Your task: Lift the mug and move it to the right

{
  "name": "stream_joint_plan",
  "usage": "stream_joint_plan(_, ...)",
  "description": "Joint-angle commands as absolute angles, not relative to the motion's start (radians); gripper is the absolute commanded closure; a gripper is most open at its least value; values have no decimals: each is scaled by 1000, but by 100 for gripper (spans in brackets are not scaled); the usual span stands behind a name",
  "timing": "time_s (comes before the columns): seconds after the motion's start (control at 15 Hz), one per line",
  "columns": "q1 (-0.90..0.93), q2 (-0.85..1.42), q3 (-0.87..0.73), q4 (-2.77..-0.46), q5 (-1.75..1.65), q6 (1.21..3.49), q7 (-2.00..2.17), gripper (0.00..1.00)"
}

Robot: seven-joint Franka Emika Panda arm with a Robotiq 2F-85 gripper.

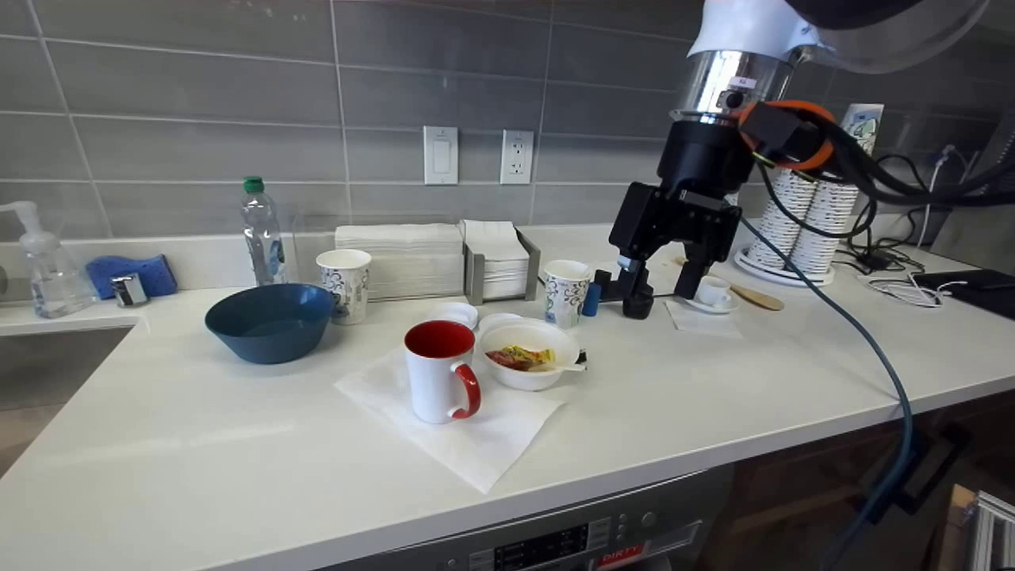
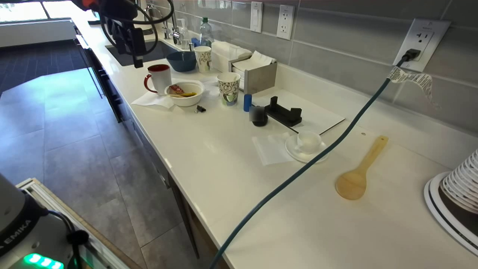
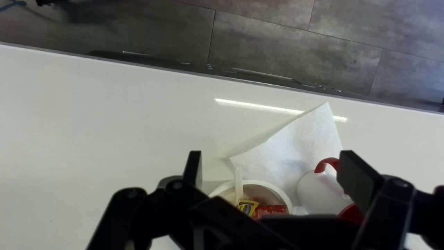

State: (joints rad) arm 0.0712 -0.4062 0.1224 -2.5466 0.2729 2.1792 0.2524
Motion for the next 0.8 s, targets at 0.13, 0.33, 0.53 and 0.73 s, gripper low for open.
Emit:
stream_joint_plan(0.13,76,-406,117,-2545,270,2178,254,0)
stream_joint_plan(0.33,112,-333,116,-2517,325,2249,199,0)
stream_joint_plan(0.53,167,-247,108,-2506,375,2390,58,0)
stream_joint_plan(0.73,234,-146,84,-2491,500,2535,-153,0)
